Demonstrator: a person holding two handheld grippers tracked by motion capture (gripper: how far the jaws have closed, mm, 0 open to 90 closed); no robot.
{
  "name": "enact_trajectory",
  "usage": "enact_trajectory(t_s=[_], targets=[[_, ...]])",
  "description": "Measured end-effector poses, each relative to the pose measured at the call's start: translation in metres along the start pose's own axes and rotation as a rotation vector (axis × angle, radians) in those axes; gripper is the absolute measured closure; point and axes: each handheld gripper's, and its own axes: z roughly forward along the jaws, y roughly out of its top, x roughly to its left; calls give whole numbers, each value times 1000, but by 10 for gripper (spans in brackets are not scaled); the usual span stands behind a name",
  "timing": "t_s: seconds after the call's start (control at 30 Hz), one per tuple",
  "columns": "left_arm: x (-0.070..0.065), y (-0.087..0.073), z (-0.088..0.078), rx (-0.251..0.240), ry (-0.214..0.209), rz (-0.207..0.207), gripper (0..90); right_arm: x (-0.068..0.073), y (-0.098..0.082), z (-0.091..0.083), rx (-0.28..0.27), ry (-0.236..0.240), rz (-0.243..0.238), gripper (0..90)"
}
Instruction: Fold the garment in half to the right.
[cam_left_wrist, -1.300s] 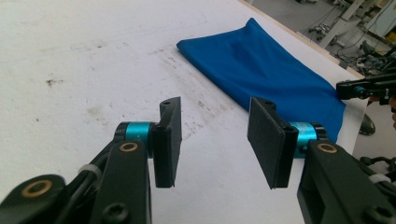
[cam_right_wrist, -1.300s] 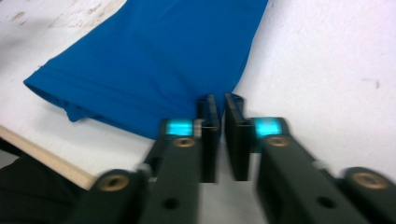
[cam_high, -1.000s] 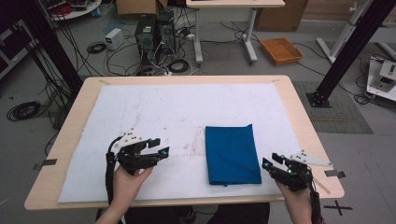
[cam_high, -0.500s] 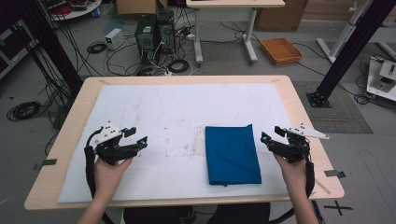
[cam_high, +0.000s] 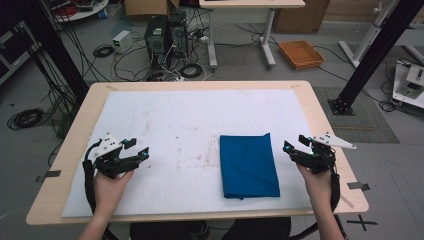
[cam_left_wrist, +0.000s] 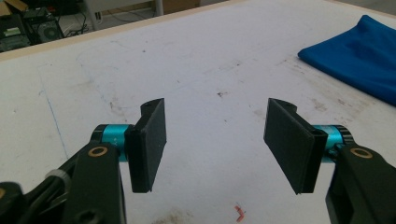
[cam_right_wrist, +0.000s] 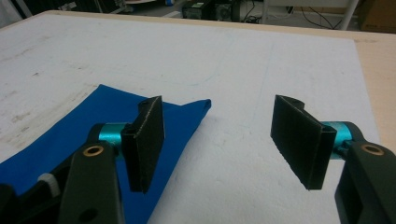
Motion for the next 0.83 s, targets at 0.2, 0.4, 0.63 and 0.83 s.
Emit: enact_trajectory(t_s=[0.2, 0.4, 0.63, 0.83], targets=[[1, 0, 0, 0, 0, -10, 391, -2, -1, 0, 2, -5, 9, 343], [0, -1, 0, -3, -2, -12, 392, -2, -2, 0, -3, -2, 11, 339], [0, -1, 1, 3, -4, -13, 391, -2, -2, 1, -4, -2, 10, 337], [1, -1, 1, 5, 0, -14, 392, -7, -4, 0, -8, -9, 22, 331]])
